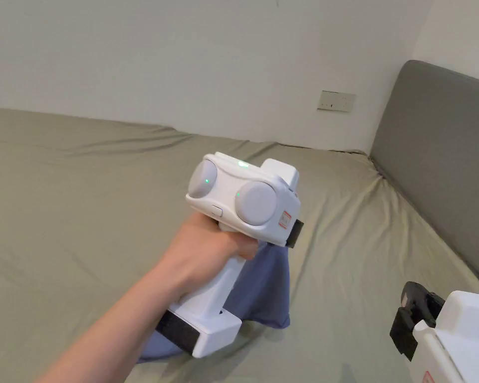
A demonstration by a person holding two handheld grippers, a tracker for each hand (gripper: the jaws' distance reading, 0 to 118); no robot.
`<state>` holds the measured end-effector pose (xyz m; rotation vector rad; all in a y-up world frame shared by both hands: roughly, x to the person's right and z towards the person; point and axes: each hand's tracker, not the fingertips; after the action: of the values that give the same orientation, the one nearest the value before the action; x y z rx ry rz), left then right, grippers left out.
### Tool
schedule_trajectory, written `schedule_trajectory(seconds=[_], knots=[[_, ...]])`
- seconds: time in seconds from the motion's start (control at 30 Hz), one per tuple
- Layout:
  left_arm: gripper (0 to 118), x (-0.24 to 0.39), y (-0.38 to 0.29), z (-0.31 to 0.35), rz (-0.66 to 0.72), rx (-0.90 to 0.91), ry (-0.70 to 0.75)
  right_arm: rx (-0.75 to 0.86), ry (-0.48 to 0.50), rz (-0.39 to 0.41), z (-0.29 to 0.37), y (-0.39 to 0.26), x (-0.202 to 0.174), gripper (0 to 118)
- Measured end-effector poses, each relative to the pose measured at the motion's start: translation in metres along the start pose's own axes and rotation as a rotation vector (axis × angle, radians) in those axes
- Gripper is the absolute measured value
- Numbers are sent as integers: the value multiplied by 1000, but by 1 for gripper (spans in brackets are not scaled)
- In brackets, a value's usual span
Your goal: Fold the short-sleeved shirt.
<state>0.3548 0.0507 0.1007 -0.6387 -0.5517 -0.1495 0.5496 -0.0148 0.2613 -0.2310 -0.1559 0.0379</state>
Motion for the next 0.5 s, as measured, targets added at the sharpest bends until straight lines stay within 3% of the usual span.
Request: schedule_trajectory(seconds=[0.23,0.5], knots=[[0,93,-90,-134,-12,-233,-152,-82,-97,-41,4,-33,48,2],[0,128,-164,-185,-67,-379,-123,-143,-108,-61,-2,-57,61,2]])
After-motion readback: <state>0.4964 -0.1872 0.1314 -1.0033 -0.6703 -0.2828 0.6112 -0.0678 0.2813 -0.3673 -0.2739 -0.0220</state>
